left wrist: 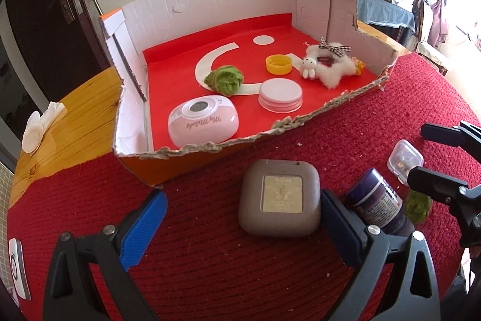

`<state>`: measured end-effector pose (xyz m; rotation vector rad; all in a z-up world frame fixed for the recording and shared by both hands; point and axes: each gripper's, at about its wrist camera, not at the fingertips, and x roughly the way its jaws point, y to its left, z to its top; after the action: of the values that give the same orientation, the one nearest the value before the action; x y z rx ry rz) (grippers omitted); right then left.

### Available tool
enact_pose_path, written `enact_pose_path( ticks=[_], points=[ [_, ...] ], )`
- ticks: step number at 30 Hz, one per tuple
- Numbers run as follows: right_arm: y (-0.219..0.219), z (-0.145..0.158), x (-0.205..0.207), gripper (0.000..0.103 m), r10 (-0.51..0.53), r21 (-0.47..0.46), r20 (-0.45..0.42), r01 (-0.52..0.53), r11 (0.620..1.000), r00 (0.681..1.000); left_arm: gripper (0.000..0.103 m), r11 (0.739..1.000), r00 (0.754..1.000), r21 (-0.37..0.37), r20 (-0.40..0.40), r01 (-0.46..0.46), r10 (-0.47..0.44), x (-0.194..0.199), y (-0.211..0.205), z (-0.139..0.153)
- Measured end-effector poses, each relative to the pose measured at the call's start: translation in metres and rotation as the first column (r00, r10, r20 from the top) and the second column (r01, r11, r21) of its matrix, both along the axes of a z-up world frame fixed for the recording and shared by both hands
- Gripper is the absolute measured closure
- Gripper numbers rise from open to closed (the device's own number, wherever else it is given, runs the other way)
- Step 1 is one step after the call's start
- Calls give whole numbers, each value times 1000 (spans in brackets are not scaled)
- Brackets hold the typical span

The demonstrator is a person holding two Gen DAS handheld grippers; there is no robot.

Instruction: Organize objects

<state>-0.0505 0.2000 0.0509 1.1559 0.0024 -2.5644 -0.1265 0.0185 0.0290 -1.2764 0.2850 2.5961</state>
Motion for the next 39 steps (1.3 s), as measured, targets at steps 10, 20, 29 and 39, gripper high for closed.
enact_pose_path(
  ticks=[10,20,29,39],
  points=[
    [-11,0,-7,18,12,68,9,-12,998,1000,15,998,1000,51,5,23,-23,-1,-2,0],
    [-11,-1,-11,18,10,160,6,-11,987,1000,20,996,999,81,1,39,-39,-3,1,-1],
    [-11,-2,-8,18,22,189,-24,-17,982,999,20,996,1000,88,4,30,-30,-3,2,-2],
    [-14,-3,-6,54,70,144,-14,-67,987,997,40,991,997,114,-8,73,-73,0,5,0]
  ],
)
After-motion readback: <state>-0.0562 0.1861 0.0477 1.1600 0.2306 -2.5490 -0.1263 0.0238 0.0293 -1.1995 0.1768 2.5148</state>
